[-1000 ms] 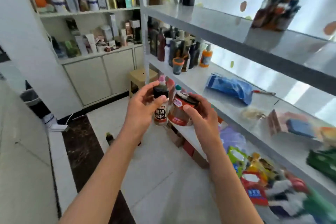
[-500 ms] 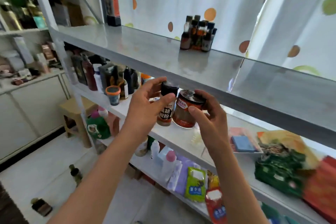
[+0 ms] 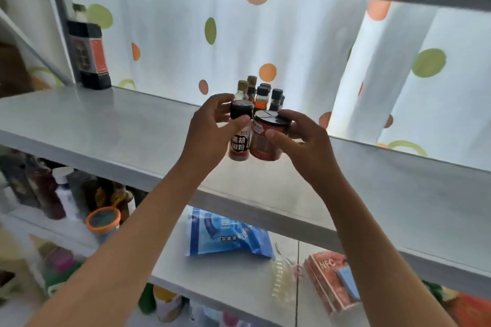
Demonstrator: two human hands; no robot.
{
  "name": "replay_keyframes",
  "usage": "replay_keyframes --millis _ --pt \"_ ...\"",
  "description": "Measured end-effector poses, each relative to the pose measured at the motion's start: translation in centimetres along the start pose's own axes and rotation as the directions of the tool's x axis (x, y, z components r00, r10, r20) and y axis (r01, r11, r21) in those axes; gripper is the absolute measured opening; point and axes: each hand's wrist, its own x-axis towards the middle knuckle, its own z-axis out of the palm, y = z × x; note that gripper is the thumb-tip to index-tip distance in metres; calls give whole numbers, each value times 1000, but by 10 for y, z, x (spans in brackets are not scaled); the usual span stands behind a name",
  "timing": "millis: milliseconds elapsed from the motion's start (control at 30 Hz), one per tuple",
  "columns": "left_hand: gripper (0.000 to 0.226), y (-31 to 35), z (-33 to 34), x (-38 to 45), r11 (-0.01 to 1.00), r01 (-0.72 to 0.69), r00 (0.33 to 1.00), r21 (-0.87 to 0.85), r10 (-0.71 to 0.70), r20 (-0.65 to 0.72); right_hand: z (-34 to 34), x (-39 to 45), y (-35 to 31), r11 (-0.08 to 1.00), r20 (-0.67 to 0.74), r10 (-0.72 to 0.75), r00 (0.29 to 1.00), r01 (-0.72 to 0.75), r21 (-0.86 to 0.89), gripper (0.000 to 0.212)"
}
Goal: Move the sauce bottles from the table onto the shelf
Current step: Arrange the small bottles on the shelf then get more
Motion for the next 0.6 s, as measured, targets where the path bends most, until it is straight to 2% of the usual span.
replay_keyframes --millis 233,300,433,600 --pt "28 -57 7 80 994 -29 1000 106 28 10 25 79 57 977 -3 141 990 -140 -160 26" --pt "32 -72 8 94 990 -18 1000 140 19 -4 32 91 74 958 -32 196 980 -198 -209 32" --pt "36 -87 16 107 991 -13 1000 136 14 -5 43 97 105 928 -83 266 960 -279 -247 55" --pt "46 -103 30 109 961 -95 994 261 76 84 46 108 127 928 -31 289 957 -288 -237 45"
